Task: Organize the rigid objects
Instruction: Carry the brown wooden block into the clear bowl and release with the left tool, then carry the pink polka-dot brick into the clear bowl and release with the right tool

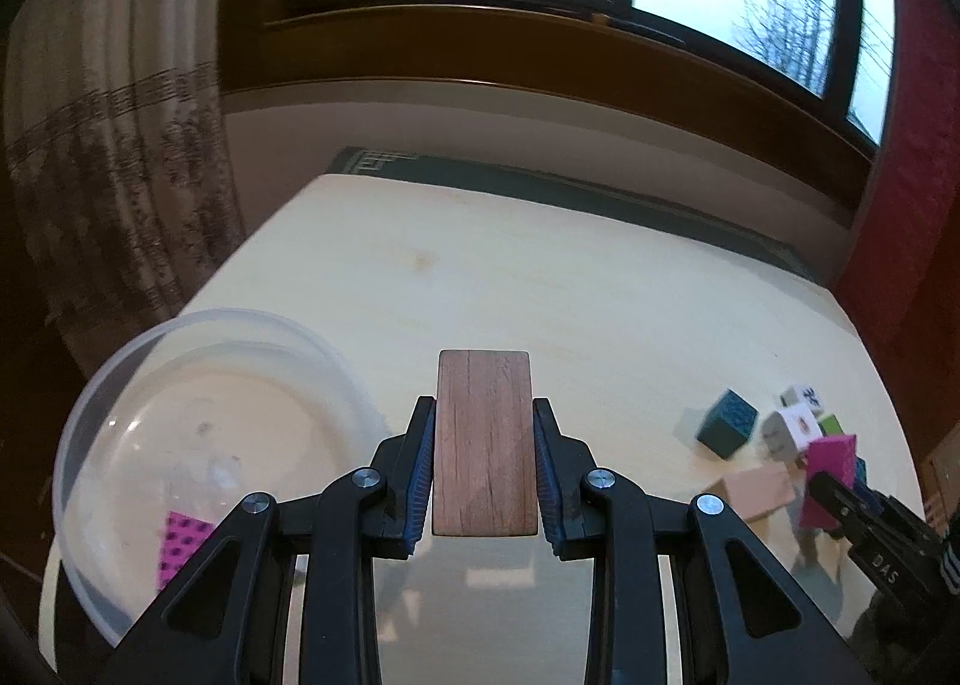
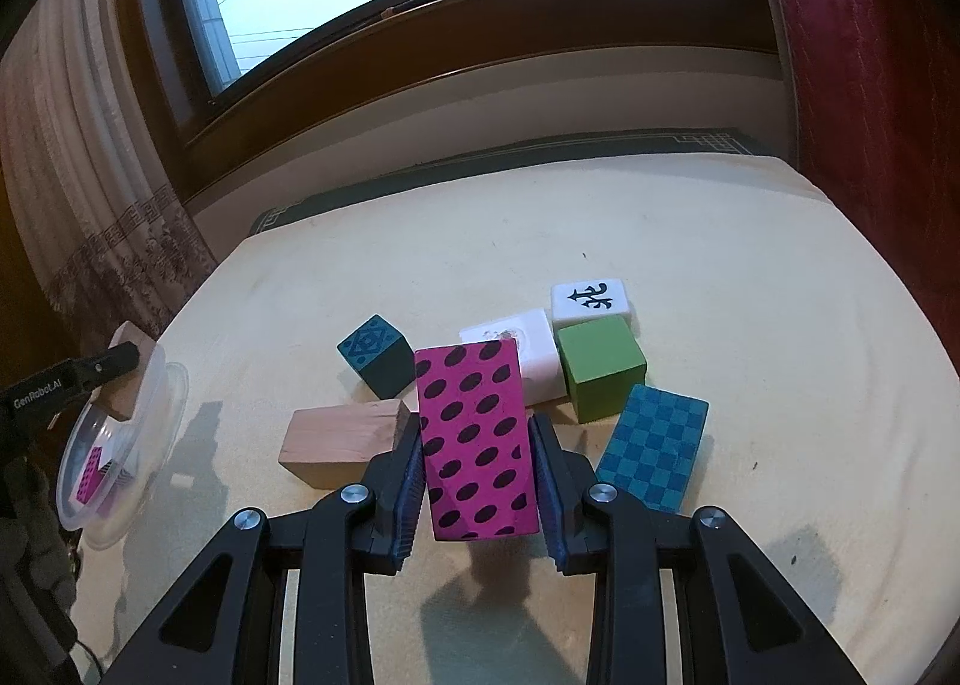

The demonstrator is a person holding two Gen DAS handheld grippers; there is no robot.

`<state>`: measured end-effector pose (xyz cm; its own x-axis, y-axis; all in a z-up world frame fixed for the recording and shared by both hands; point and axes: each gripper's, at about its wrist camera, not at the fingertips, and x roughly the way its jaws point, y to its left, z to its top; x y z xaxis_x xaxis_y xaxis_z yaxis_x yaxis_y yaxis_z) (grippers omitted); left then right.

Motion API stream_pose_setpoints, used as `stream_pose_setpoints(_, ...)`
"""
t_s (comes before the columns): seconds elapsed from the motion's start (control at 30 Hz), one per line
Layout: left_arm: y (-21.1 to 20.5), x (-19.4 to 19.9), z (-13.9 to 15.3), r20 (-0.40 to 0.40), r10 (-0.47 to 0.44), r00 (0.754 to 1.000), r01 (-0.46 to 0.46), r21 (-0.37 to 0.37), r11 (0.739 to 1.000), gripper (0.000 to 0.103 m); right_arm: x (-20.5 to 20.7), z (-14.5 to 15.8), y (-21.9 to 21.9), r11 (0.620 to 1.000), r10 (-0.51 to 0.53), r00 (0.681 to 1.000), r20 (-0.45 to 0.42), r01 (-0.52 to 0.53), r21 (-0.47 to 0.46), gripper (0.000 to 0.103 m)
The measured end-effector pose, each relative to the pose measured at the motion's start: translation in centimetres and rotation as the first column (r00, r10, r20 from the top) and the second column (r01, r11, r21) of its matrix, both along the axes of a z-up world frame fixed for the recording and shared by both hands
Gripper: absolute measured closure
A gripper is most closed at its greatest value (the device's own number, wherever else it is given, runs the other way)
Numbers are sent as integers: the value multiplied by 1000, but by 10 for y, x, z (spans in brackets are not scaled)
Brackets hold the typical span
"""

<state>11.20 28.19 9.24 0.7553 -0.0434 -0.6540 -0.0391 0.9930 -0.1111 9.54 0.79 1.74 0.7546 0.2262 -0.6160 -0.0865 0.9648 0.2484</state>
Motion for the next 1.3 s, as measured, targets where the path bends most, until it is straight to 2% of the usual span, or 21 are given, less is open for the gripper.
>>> stream_pose_setpoints(0.37, 45, 1, 0, 2, 107, 994, -107, -2, 994, 72, 1, -2, 0, 1000, -10, 1000, -5, 10, -3, 68)
stream_pose_setpoints(0.53, 68, 1, -1, -4, 182, 983, -181, 8, 983, 71, 1, -2, 3, 1000, -15, 1000, -2, 15, -9, 68)
stream_pose_setpoints(0.57, 75, -1, -1, -7, 213, 977, -213, 12, 977, 69, 1, -3, 3, 1000, -17, 1000, -2, 17, -10, 68)
stream_pose_setpoints(0.63, 82, -3, -1, -10, 239, 971, -239, 13, 971, 46, 1, -3, 3, 1000, -20, 1000, -1, 20, -14, 68)
stream_pose_setpoints(0.7, 89, -7, -1, 3, 263, 965, -263, 16, 965, 41, 0, -3, 4, 1000, -23, 1000, 0, 23, -18, 68)
stream_pose_setpoints(1.3, 104, -17, -7, 5, 260, 966, -260, 26, 965, 40, -18, 14, 25, 999, -48, 998, 30, 47, 14, 68)
